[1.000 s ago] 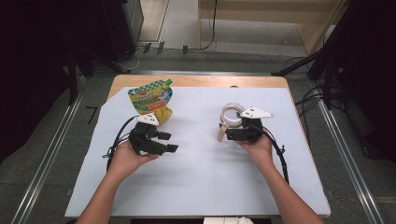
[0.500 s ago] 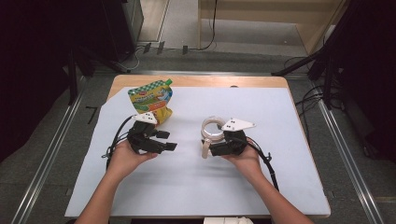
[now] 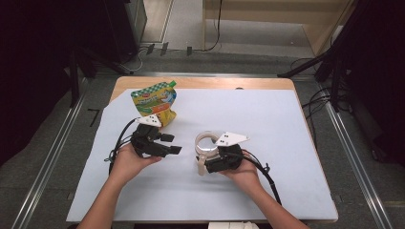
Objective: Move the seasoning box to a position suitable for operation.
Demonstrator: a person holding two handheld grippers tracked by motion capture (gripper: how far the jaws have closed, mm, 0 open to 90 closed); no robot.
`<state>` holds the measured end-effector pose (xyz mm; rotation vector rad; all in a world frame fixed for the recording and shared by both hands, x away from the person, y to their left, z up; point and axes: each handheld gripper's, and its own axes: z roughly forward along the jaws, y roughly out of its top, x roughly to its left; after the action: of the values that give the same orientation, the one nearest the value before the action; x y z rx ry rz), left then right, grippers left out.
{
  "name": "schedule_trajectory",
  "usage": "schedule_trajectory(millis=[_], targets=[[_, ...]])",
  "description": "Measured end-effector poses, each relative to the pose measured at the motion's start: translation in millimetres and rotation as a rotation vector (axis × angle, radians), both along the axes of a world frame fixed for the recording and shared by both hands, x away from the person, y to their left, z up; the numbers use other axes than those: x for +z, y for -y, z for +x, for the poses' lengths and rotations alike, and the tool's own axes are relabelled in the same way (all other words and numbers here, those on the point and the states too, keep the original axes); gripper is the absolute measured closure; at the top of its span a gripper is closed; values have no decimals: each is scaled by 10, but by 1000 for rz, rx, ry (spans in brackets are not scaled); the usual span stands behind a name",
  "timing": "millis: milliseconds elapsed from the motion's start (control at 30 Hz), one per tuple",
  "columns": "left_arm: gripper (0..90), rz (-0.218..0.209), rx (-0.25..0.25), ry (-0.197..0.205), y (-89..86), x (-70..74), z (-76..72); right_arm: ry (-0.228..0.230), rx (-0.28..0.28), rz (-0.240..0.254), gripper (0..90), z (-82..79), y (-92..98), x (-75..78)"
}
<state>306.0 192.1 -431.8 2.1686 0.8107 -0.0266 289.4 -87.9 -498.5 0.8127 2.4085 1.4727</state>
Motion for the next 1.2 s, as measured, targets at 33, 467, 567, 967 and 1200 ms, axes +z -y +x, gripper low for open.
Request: schedule_trajectory(millis=[33,467,567,967,1200], targets=[[375,3,-3,1,7,-2,-3,4,4,-4,120,-4,4,-2],[376,5,-8,0,31,-6,-9,-15,32,-66,103,-51,21,-15],[376,-4,-8,1,21,2,-16,-16,21,-73,107,-100,82,-21],[380,-3,-11,7,35,8,-25,-77,20,-76,180,-175,359,80],[413,-1,-25,-5,72,-2,-33,-95,14,-47,278,-249,589,209]])
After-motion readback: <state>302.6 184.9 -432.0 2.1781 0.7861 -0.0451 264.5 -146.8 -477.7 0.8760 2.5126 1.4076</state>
